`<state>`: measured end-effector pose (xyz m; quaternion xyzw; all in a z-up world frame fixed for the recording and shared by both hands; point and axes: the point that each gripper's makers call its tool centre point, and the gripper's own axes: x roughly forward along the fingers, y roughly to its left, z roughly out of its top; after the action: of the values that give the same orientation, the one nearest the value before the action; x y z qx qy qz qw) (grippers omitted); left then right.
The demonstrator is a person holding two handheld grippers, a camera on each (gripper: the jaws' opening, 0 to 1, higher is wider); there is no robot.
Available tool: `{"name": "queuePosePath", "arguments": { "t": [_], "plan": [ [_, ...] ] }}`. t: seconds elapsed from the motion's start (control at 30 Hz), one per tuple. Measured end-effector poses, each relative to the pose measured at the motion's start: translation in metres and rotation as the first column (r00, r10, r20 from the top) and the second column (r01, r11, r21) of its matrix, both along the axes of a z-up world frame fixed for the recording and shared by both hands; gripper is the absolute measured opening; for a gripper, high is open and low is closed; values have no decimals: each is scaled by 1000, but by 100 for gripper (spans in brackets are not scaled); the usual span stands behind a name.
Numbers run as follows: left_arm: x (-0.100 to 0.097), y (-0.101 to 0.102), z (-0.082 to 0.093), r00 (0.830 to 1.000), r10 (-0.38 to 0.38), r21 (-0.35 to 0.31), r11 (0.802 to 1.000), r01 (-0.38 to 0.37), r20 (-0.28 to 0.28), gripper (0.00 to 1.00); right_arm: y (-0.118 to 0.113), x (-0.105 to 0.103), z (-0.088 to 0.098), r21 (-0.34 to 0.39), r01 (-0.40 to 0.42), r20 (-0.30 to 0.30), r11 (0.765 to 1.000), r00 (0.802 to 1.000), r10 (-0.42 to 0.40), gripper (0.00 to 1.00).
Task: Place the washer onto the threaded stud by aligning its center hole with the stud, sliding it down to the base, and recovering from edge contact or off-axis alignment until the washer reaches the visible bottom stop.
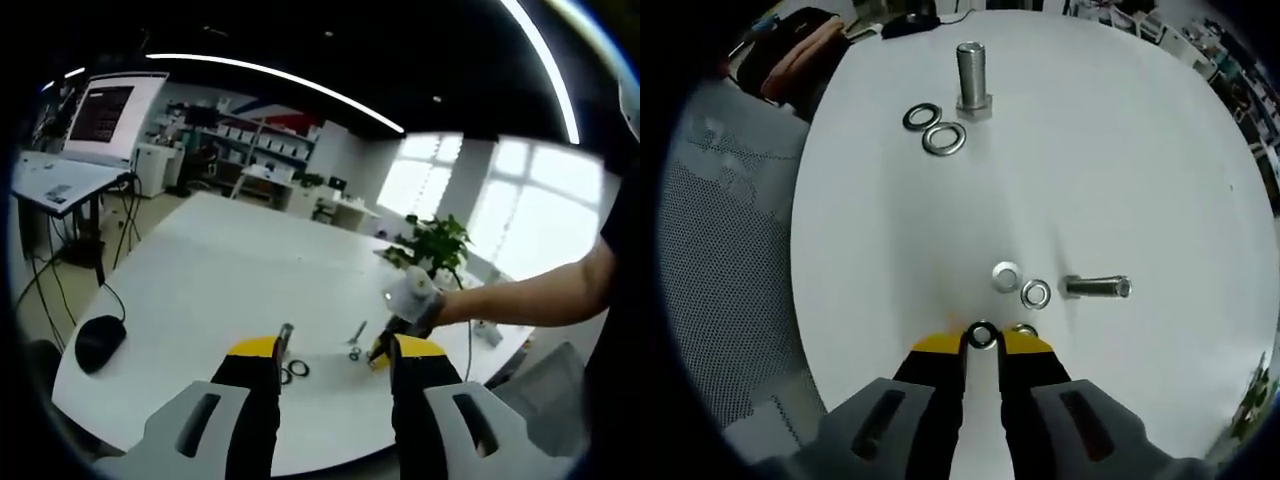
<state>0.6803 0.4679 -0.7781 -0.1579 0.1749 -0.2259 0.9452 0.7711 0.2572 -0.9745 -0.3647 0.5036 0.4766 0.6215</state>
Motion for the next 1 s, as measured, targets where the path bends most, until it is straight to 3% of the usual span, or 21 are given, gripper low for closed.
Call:
{"name": "queuePosePath", "arguments": {
  "t": [0.4, 1.0],
  "plan": [
    [0, 0, -1, 1000, -1, 3, 1000, 1, -4, 40, 0, 0, 1, 7, 1, 4, 1000, 1000, -1, 13],
    [-1, 0, -1, 1000, -1, 5, 1000, 1, -6, 40, 1, -1, 15, 74, 55, 1, 996, 998, -55, 13]
  ]
}}
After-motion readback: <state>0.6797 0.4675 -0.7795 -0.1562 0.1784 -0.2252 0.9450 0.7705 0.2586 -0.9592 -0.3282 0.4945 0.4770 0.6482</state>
